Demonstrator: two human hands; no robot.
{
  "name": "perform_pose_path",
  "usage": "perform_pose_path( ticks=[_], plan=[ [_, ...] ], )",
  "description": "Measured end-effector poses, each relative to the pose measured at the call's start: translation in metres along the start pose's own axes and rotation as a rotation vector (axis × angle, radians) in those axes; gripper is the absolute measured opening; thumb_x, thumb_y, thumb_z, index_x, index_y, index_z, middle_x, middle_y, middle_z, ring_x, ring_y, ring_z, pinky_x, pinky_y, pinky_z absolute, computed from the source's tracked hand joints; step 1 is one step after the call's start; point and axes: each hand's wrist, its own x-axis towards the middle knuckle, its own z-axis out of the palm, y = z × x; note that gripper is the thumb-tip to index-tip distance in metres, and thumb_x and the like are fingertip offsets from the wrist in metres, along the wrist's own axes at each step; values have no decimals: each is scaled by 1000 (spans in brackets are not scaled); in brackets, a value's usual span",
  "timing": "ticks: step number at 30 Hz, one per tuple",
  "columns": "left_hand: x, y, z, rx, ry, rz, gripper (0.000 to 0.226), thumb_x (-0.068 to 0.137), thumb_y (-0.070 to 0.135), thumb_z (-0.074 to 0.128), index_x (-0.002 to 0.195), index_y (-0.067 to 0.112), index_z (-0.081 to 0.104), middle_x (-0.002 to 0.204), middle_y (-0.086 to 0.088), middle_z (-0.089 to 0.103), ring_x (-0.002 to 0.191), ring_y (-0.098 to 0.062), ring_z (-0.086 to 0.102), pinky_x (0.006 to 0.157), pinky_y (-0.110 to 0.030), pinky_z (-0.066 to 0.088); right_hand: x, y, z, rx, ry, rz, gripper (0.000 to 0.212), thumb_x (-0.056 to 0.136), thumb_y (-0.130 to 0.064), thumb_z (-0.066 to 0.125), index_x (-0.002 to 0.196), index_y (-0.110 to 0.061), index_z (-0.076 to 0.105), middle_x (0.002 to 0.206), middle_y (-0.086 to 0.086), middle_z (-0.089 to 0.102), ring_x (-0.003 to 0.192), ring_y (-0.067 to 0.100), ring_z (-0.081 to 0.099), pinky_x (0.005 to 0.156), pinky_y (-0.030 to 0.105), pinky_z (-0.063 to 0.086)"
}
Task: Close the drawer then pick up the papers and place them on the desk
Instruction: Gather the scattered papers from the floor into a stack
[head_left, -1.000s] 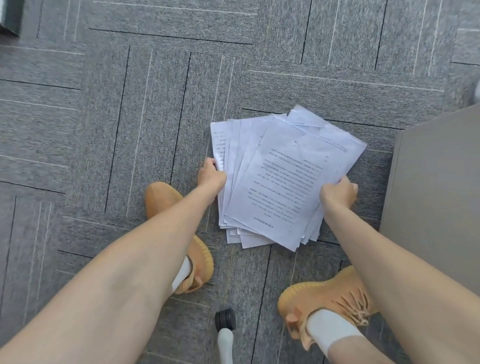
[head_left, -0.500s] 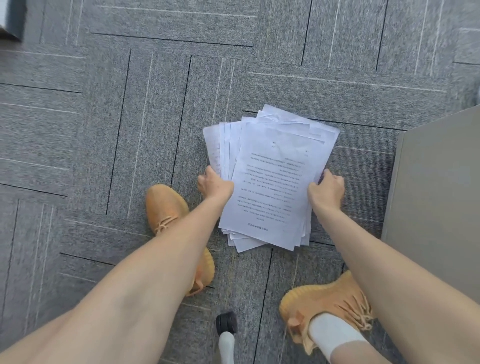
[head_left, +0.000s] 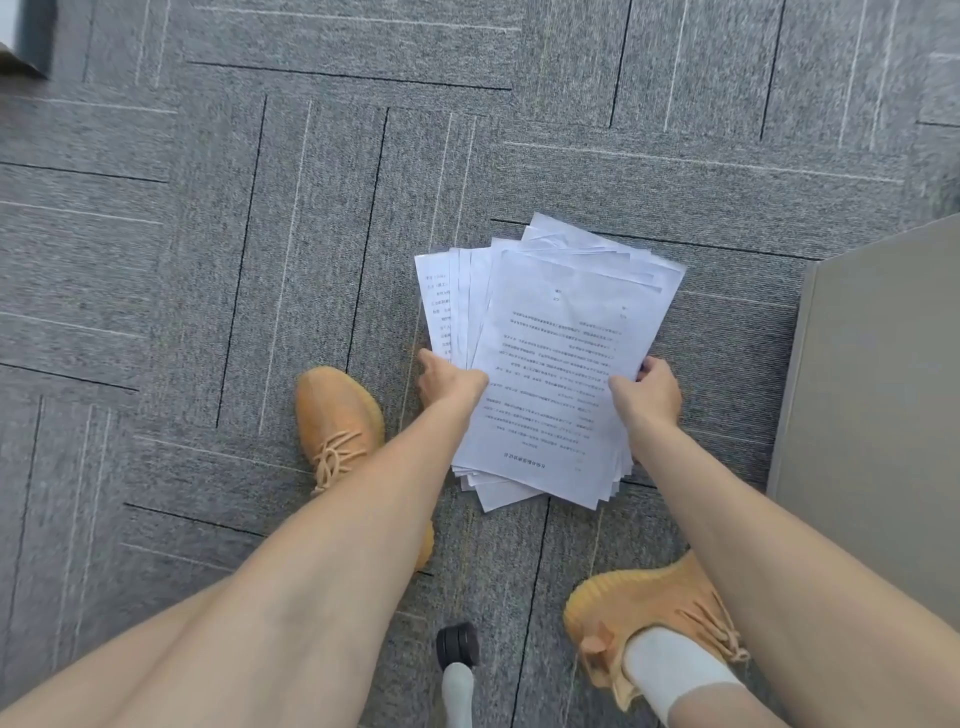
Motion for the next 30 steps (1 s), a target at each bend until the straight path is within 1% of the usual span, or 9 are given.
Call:
perform_pose_path(
  ticks=[3,8,13,16,19,23,26,28,30],
  plan=[
    [2,-5,-4,20,-4,24,57,77,15,75,122,10,40,127,-11,60,112,-33,60,89,-37,50,3,-1,-7,6,-5,13,39,89,-10,60,127,-11,52,125,8,61,106,27,60,80,38,50],
    [6,-5,-10,33,-25,51,55,76,14,76,121,9,45,126,-12,59,113,-32,59,85,-36,49,6,3,-12,-114,-14,-46,28,87,-17,64,111,-17,50,124,12,58,111,31,58,92,50,54],
    [1,-7,-7,122,-2,81,60,77,18,72,128,11,42,127,-15,49,113,-35,56,85,-36,46,4,2,-9,-228,11,-98,34,86,-18,64,118,-13,51,120,11,62,102,31,62,83,45,56],
    [-4,-5,-3,123,-40,57,66,78,17,68,136,10,37,131,-15,52,112,-34,58,78,-34,46,2,0,-6,-318,47,-110,32,89,-16,61,118,-9,51,118,12,64,99,32,61,76,38,48],
    [-6,-4,2,38,-54,15,68,79,16,69,137,8,36,135,-14,54,108,-30,58,76,-32,46,-1,-2,-4,-313,57,-87,29,90,-13,59,118,-6,52,117,14,65,92,31,55,74,35,43],
    [-5,-4,0,-140,-96,-40,69,75,19,77,134,9,44,133,-11,58,116,-32,60,97,-40,51,-3,1,-2,-182,-8,-13,32,88,-12,61,119,-9,52,117,11,62,98,31,58,78,40,50],
    [-3,-5,-3,-249,-211,-86,50,74,13,80,121,8,61,120,-12,69,106,-33,67,94,-47,56,-3,2,-1,-69,-45,53,31,91,-11,57,120,-11,48,112,7,59,96,28,57,80,42,52],
    [-7,-5,-6,-333,-313,-93,38,80,1,73,117,4,64,115,-15,71,102,-35,69,91,-51,57,-3,2,-1,-53,-78,58,28,91,-10,53,119,-13,52,112,5,62,98,29,60,84,43,54],
    [-13,-4,-12,-360,-397,-56,41,83,-7,67,122,2,61,118,-18,70,103,-37,69,90,-54,56,-4,2,-2,-46,-138,65,27,90,-9,50,114,-16,59,115,4,67,101,31,64,91,49,56]
  ],
)
